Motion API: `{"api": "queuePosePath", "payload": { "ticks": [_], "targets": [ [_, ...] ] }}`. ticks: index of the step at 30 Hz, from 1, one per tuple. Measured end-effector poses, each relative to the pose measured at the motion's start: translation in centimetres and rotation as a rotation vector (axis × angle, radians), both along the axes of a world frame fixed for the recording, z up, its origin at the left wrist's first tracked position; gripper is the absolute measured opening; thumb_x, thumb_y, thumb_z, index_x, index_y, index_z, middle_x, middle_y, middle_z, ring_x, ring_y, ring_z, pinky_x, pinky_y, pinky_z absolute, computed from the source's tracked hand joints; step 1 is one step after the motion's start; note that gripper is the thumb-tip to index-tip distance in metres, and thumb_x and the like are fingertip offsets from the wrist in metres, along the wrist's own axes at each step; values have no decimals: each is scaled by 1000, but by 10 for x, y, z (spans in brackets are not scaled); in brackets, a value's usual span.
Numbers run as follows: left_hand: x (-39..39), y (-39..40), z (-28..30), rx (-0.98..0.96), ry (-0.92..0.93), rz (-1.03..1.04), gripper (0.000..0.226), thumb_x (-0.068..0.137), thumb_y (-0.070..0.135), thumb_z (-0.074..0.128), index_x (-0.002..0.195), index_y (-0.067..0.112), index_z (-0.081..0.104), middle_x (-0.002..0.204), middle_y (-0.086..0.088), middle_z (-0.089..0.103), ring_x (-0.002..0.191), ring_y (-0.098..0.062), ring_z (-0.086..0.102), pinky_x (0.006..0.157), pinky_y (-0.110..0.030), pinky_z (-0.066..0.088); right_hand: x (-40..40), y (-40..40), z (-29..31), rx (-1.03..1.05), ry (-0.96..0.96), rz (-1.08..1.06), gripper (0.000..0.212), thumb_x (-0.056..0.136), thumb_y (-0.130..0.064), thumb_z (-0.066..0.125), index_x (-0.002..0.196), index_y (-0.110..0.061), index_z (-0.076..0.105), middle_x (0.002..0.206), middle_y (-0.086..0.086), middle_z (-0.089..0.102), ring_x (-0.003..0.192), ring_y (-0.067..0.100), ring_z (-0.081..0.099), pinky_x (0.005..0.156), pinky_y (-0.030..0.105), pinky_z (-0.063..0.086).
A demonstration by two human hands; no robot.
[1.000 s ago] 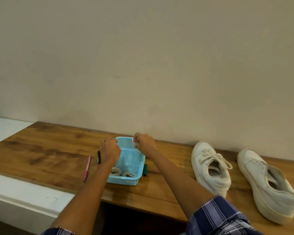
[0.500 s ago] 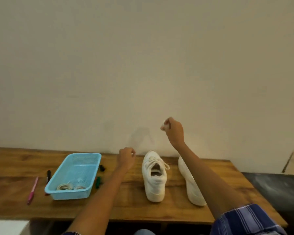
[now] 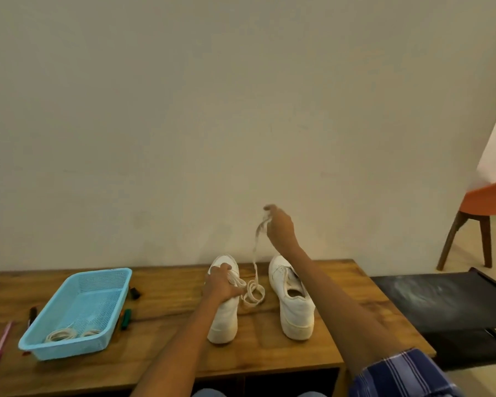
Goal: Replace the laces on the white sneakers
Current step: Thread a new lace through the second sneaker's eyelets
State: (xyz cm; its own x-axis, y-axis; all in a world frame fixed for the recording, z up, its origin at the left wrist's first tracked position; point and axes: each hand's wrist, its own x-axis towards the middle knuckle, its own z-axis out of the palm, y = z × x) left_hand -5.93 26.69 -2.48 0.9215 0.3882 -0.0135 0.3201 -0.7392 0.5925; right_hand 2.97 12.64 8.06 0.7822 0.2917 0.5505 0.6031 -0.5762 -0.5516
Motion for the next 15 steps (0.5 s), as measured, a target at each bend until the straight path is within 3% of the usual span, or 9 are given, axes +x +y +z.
{"api": "queuePosePath", "payload": {
  "ticks": [2, 3, 6, 7, 9, 11, 13, 15],
  "targets": [
    [-2, 1, 0, 8, 27, 33, 78, 70, 42, 76, 136, 20, 40, 135, -9, 43, 125, -26, 43, 99, -38, 44, -6, 2, 4, 126, -177, -54, 46, 87, 15, 38, 129, 0, 48, 111, 20, 58, 96, 29, 57, 79, 26, 44],
    [-3, 0, 2, 42, 39, 61, 78, 71, 43, 74, 137, 21, 38, 136, -9, 42, 126, -27, 42, 99, -39, 44, -7, 1, 3, 71, -174, -6, 48, 88, 13, 40, 134, -1, 43, 112, 20, 56, 97, 29, 56, 81, 28, 46],
    [-3, -12, 16, 333, 18, 106, 70, 81, 33, 67, 140, 25, 30, 143, -5, 33, 133, -26, 29, 102, -41, 40, -10, -2, -6, -416, 188, 242, 65, 85, 9, 50, 144, -8, 29, 118, 22, 56, 105, 34, 57, 86, 35, 49],
    [0, -17, 23, 370, -31, 70, 70, 83, 30, 67, 141, 26, 28, 145, -3, 32, 133, -25, 29, 102, -42, 38, -8, -3, -8, -471, 274, 255, 67, 83, 9, 52, 143, -10, 30, 120, 22, 56, 103, 34, 59, 83, 34, 50],
    [7, -30, 39, 216, -123, -47, 68, 83, 31, 69, 140, 23, 32, 139, -3, 42, 127, -24, 40, 99, -39, 41, -8, -3, -6, -346, 301, 240, 62, 83, 7, 56, 139, -11, 36, 119, 20, 57, 90, 32, 62, 76, 33, 53],
    [11, -42, 54, 24, -212, -96, 46, 85, 33, 66, 124, 15, 48, 119, -6, 60, 106, -23, 57, 86, -35, 48, -14, -2, 5, -234, 266, 247, 49, 86, 5, 55, 132, -7, 45, 111, 19, 61, 81, 31, 64, 76, 36, 56],
    [11, -50, 64, -8, -264, -69, 23, 91, 32, 58, 99, 10, 56, 96, -7, 65, 84, -24, 60, 75, -36, 49, -16, -4, 13, -199, 133, 223, 33, 86, 5, 53, 119, -1, 56, 99, 20, 67, 83, 32, 66, 80, 38, 55],
    [10, -54, 70, 18, -275, -57, 24, 93, 34, 55, 92, 10, 54, 87, -4, 60, 76, -18, 55, 65, -31, 44, -16, -11, 19, -153, 58, 177, 25, 83, 5, 53, 106, 0, 62, 90, 19, 69, 81, 30, 66, 79, 37, 53]
  ]
}}
